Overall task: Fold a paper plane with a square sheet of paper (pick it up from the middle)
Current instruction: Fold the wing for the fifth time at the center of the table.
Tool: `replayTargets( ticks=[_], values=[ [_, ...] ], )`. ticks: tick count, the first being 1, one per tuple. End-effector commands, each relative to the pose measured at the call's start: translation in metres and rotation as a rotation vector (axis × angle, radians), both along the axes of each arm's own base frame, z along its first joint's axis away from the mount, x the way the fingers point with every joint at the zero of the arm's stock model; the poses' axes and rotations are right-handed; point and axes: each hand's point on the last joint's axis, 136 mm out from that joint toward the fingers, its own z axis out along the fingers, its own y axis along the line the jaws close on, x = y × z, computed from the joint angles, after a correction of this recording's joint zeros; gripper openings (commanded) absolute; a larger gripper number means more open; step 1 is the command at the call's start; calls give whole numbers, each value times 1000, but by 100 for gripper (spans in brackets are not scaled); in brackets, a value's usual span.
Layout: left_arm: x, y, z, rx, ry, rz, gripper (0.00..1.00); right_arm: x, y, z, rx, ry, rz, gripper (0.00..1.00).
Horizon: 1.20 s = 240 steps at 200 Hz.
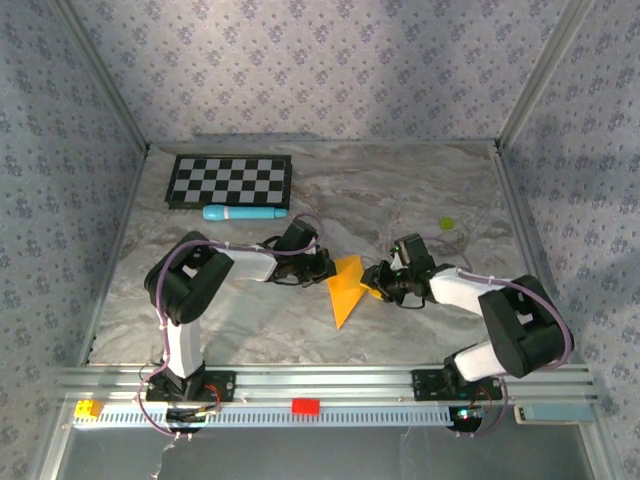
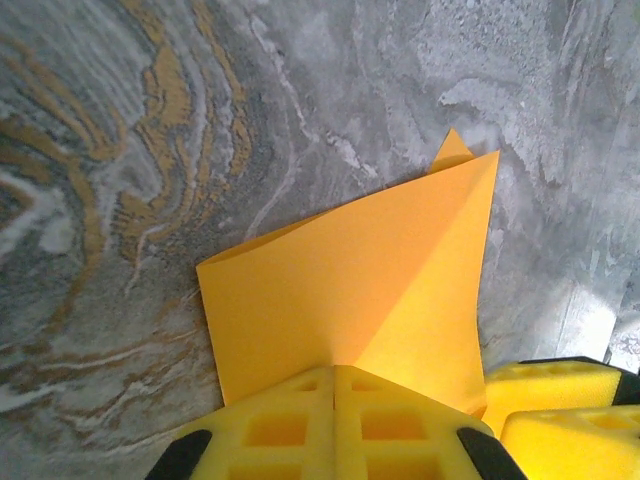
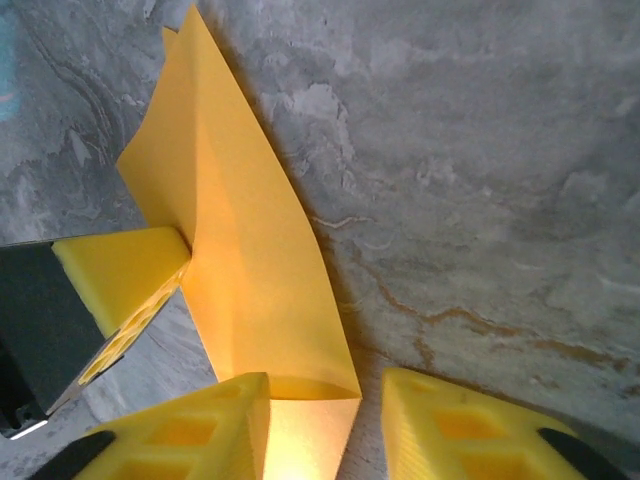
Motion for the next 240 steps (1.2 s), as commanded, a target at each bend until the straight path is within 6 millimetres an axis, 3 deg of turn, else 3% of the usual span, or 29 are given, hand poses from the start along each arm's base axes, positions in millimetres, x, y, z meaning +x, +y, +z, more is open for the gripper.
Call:
replayTargets(
  ticks=[1, 110, 240],
  values=[
    [-13, 10, -17, 67, 59, -27, 0, 10, 11, 12, 61, -36, 35, 32],
    [-12, 9, -14, 54, 60, -39, 0, 20, 19, 25, 140, -111, 175, 28],
    [-3, 11, -4, 7, 65, -51, 0, 26, 30, 9, 189, -72, 267, 24]
  ],
)
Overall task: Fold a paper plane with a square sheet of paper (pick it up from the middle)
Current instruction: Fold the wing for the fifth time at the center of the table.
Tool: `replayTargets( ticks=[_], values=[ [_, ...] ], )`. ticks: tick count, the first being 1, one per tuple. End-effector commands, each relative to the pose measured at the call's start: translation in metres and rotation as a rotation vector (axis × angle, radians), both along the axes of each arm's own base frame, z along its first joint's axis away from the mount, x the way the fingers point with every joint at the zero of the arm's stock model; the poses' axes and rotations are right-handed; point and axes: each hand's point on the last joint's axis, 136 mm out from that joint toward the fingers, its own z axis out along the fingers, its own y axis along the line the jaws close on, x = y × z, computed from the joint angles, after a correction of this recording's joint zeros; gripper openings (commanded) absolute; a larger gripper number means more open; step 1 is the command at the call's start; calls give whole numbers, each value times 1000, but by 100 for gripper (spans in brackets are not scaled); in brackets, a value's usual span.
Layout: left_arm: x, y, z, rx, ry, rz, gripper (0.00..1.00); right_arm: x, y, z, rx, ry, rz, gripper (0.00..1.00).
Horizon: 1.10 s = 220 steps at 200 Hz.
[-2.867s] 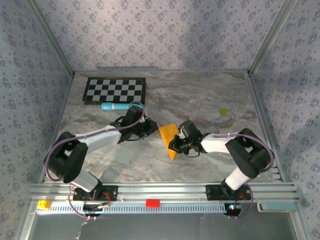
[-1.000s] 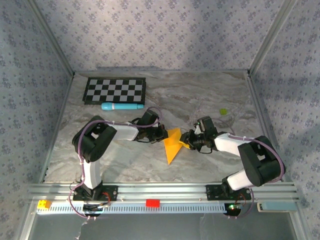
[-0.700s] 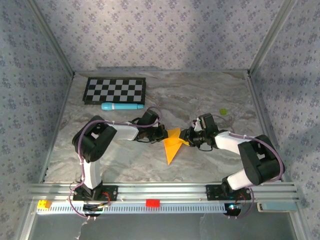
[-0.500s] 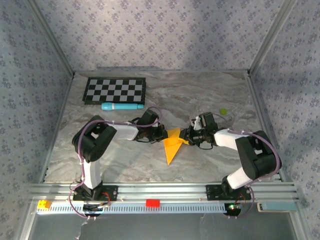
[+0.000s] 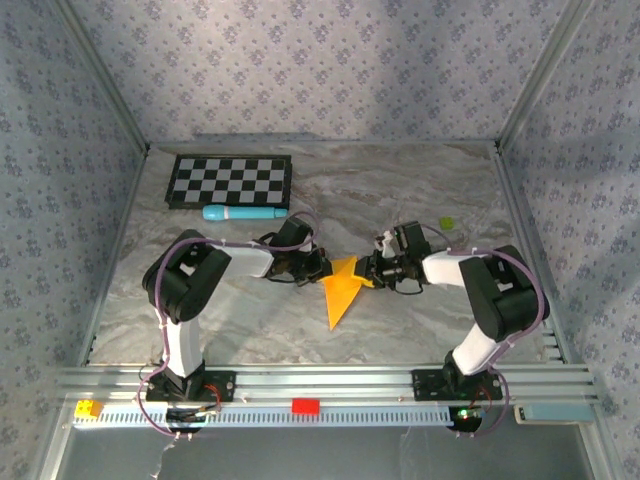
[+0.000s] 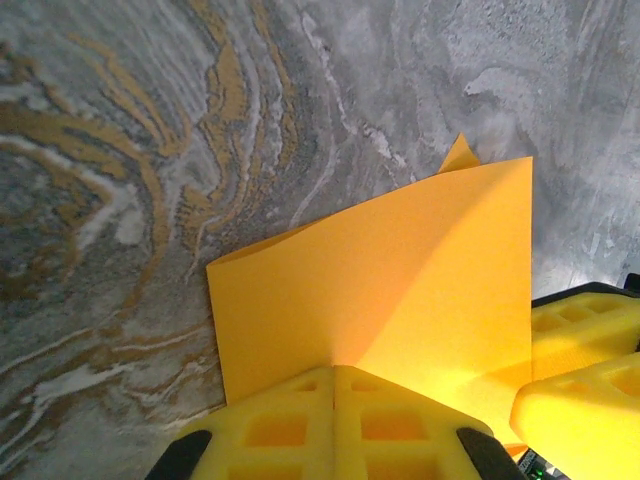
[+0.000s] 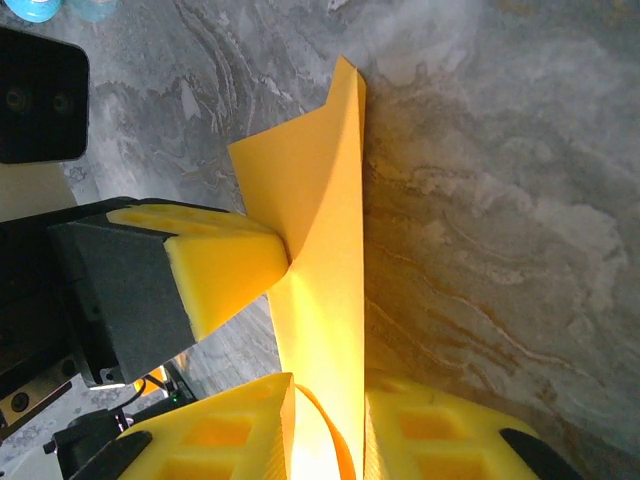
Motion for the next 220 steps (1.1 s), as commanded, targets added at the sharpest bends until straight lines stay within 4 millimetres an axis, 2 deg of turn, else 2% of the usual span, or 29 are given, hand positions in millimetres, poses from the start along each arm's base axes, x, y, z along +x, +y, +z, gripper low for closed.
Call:
replayTargets(
  ticks=[1, 18, 54, 69, 97, 109, 120, 145, 165, 220],
  values=[
    [-2, 1, -4, 16, 20, -21, 0, 1, 2, 0, 15, -6, 37, 24],
    [-2, 2, -5, 19, 20, -20, 0, 1, 3, 0, 23, -7, 46, 23],
    [-1, 4, -3, 23, 10, -11, 0, 2, 2, 1, 24, -10, 58, 13],
    [1, 3, 4, 12, -7, -5, 1, 1, 0, 1, 20, -10, 56, 8],
    [5, 5, 23, 1, -69, 13, 15, 1, -3, 5, 12, -7, 27, 2],
    [8, 9, 32, 7, -95, 28, 26, 2, -8, 2, -12, 16, -21, 0],
    [9, 11, 39, 11, -120, 36, 28, 5, -11, 1, -15, 16, -71, 0],
    [5, 9, 48, 1, -137, 30, 23, 9, -15, 3, 11, 22, -173, 0],
    [-2, 2, 46, -10, -117, 9, 17, 9, -14, 4, 12, 19, -187, 2],
    [-8, -14, 14, 11, -29, 8, 7, 5, -15, 4, 6, 19, -194, 5]
  ],
)
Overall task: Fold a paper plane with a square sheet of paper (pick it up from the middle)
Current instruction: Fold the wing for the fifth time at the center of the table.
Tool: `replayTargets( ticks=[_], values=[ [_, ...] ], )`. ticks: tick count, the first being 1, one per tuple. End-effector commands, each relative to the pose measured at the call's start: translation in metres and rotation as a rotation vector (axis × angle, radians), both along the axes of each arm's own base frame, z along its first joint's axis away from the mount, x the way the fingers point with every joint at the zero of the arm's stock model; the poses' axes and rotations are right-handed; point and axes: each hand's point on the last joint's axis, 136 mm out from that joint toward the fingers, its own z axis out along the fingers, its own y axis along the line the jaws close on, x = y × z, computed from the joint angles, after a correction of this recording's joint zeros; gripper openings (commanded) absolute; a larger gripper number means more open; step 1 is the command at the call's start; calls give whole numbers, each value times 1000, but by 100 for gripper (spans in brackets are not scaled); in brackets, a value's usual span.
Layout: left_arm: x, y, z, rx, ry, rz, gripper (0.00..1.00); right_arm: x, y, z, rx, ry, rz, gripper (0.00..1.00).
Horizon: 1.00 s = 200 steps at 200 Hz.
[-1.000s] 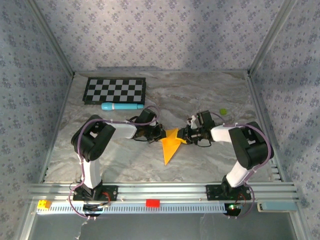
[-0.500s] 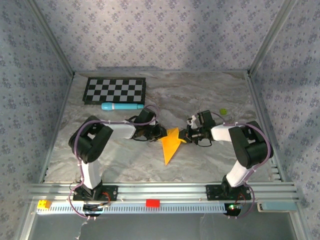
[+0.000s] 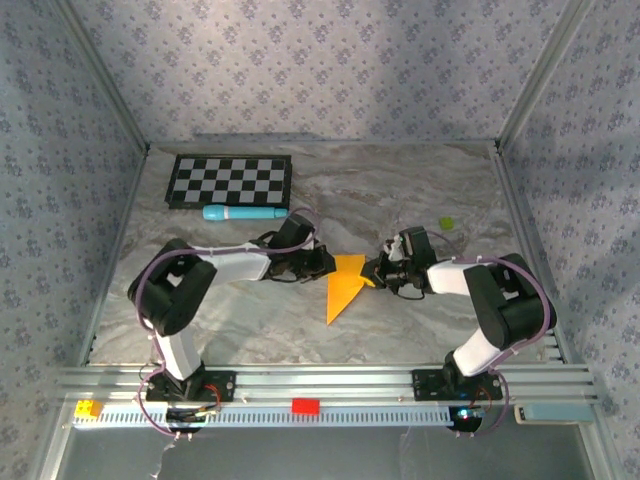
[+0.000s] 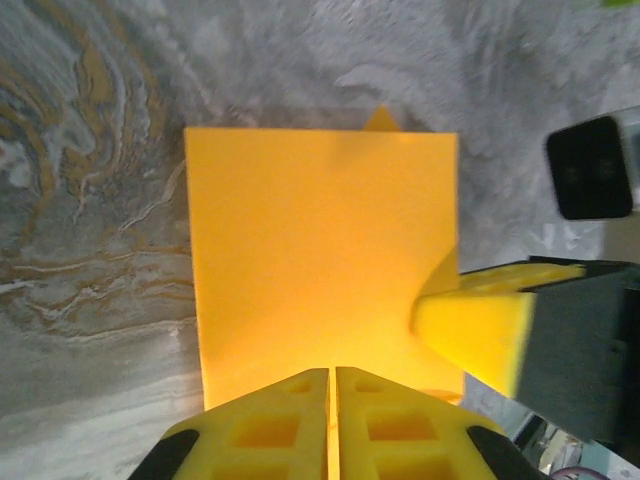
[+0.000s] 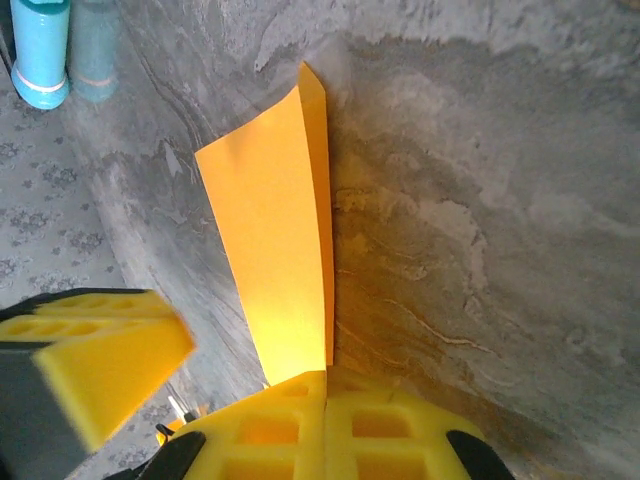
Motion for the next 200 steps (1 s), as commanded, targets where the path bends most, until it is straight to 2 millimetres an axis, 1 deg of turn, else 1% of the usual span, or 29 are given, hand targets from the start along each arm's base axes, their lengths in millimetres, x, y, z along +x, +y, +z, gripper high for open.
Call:
replayTargets(
  ticks=[1, 19, 48, 79, 104, 129, 150, 174, 185, 200],
  values=[
    [-2, -7, -13, 2, 43, 4, 7, 2, -1, 6, 5, -17, -20, 5],
    [-2, -5, -23, 20, 62, 11, 6, 0, -1, 5, 4, -10, -9, 5],
    [-6, -1, -34, 40, 78, 12, 4, -2, -1, 5, 10, -14, 15, 8],
    [-9, 2, -41, 52, 82, 3, 3, -5, 2, 9, 19, -29, 66, 14],
    [-11, 3, -43, 56, 82, -4, 3, -5, 3, 8, 22, -27, 98, 17],
    [-11, 3, -44, 60, 80, -7, 3, -4, 2, 4, 22, -13, 106, 18],
    [-10, 2, -41, 53, 71, -9, 3, -4, 2, 1, 28, -2, 110, 16],
    [-8, 0, -32, 42, 48, -18, 5, -3, 0, 1, 25, 0, 107, 11],
    [-6, 0, -28, 38, 36, -18, 6, -3, -1, 1, 23, 5, 103, 8],
    [-4, 0, -20, 32, 17, -9, 11, -2, -2, 4, 27, 6, 90, 4]
  ],
)
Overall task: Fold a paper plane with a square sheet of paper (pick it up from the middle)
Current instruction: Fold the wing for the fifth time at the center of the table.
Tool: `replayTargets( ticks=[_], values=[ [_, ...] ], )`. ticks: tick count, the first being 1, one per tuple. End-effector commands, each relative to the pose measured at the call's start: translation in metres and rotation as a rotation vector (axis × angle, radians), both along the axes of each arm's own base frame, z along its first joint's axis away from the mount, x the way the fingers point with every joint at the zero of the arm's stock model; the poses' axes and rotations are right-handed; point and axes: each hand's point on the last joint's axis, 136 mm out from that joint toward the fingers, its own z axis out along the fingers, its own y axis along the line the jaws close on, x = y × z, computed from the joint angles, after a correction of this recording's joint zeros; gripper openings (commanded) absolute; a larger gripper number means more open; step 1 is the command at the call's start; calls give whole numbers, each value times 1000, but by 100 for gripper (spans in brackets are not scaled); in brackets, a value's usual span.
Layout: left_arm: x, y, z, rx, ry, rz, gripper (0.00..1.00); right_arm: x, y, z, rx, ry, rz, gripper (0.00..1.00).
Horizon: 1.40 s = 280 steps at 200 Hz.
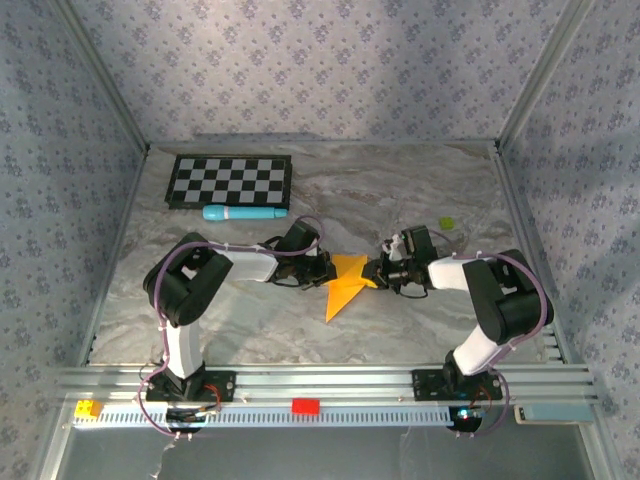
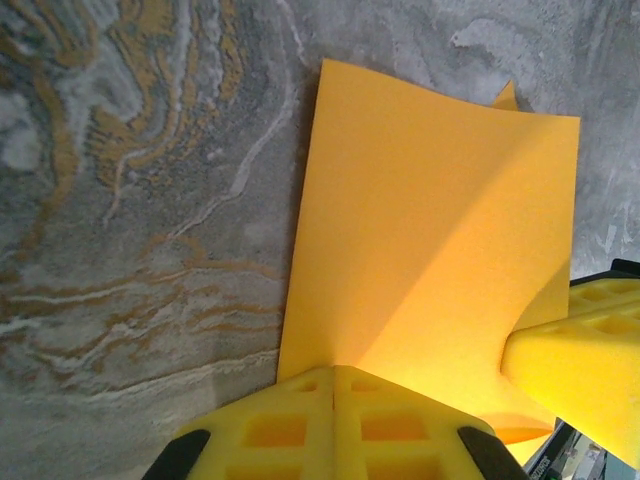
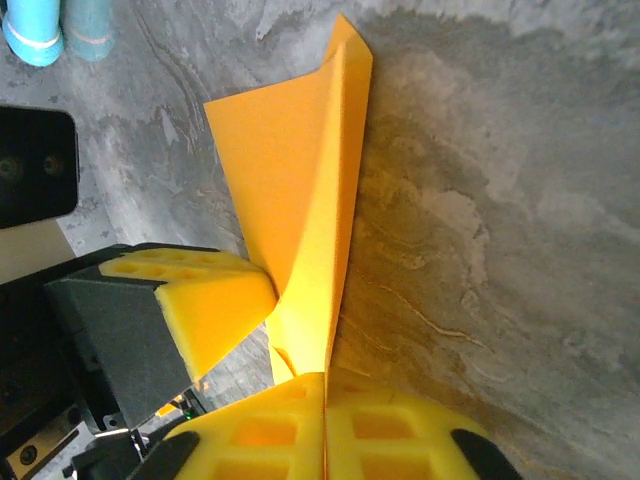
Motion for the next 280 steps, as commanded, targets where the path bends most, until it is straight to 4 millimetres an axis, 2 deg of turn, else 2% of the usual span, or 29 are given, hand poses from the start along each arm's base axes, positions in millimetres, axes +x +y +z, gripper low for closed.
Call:
replayTargets(
  ticks=[1, 36, 51, 71, 126, 157, 193, 234, 280],
  values=[
    [0, 3, 7, 10, -31, -5, 12, 2, 0, 6, 11, 5, 4, 4],
    [2, 18, 41, 53, -175, 10, 34, 4, -5, 13, 6, 6, -77, 2],
    [-4, 23, 52, 131, -250, -23, 37, 4, -8, 13, -8, 19, -118, 2],
    [-16, 24, 57, 243, -352, -84, 37, 4, -9, 13, 7, 40, -156, 1],
    [-49, 0, 57, 441, -536, -242, 38, 5, -7, 17, 25, 55, -190, 1],
    [-63, -9, 46, 551, -584, -331, 39, 6, -7, 18, 24, 61, -195, 1],
    [-70, -15, 36, 619, -604, -389, 40, 5, -6, 19, 27, 66, -197, 1],
    [-70, -13, 25, 728, -643, -418, 42, 6, -6, 20, 25, 68, -196, 1],
    [-72, -16, 17, 777, -661, -447, 37, 5, -6, 20, 23, 69, -196, 1]
  ],
)
